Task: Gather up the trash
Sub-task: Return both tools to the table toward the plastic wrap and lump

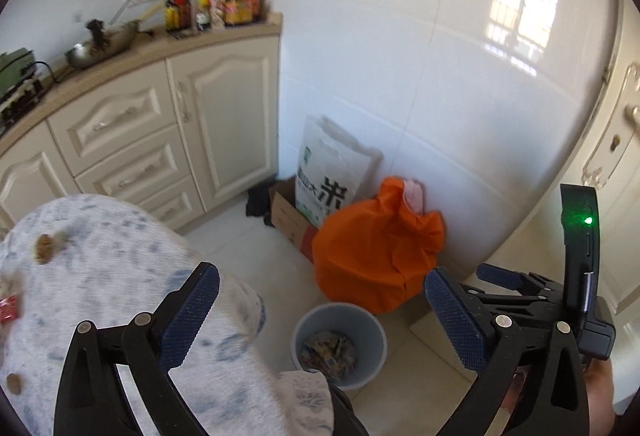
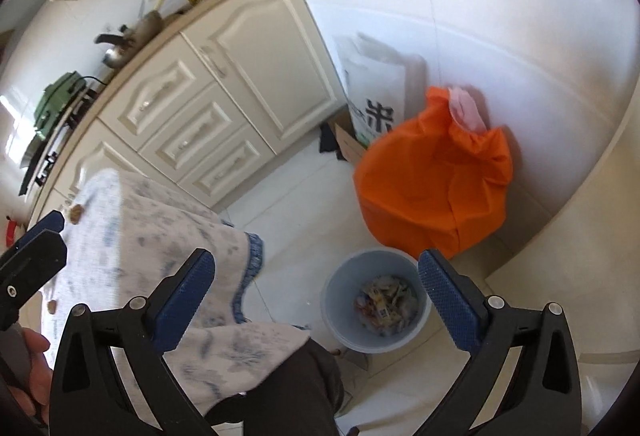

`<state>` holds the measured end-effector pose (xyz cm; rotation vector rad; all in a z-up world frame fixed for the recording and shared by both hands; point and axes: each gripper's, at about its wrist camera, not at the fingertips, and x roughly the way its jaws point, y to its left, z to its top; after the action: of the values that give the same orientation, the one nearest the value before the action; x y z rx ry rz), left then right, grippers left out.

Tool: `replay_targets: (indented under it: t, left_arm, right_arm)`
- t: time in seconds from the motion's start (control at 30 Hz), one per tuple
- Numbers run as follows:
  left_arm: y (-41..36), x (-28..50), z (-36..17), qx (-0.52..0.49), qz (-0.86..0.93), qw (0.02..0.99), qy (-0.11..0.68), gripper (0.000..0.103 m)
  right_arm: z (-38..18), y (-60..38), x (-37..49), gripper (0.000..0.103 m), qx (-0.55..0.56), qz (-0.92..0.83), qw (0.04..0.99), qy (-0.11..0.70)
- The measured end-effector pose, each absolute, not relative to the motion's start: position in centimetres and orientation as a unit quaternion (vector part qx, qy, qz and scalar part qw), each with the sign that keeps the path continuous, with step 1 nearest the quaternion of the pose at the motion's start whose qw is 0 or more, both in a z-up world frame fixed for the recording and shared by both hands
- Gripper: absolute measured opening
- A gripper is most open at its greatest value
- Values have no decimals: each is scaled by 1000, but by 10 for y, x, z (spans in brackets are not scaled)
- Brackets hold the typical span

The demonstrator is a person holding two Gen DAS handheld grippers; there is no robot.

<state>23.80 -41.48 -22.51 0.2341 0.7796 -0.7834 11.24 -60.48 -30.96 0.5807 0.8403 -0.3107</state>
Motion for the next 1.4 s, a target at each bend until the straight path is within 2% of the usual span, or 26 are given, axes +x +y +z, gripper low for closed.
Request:
replay_targets:
  t: [0.43,0.83,1.07,1.4]
  left_arm:
    - [-229,186,-167,47,-290,908,298,102]
    - [-88,161,-154,1,-163,944,286,102]
    - [-25,159,-170,-9,-83,948,307,102]
    - [37,168,-194,-31,3,937,348,102]
  right_arm:
    - [-217,-492,157,103,198,-53,913,352]
    - [-184,-382,202,103,141,48,929,338]
    - [-199,-302,234,103,92,116,920,364]
    - [-276,-180,282,103,15,202,877,435]
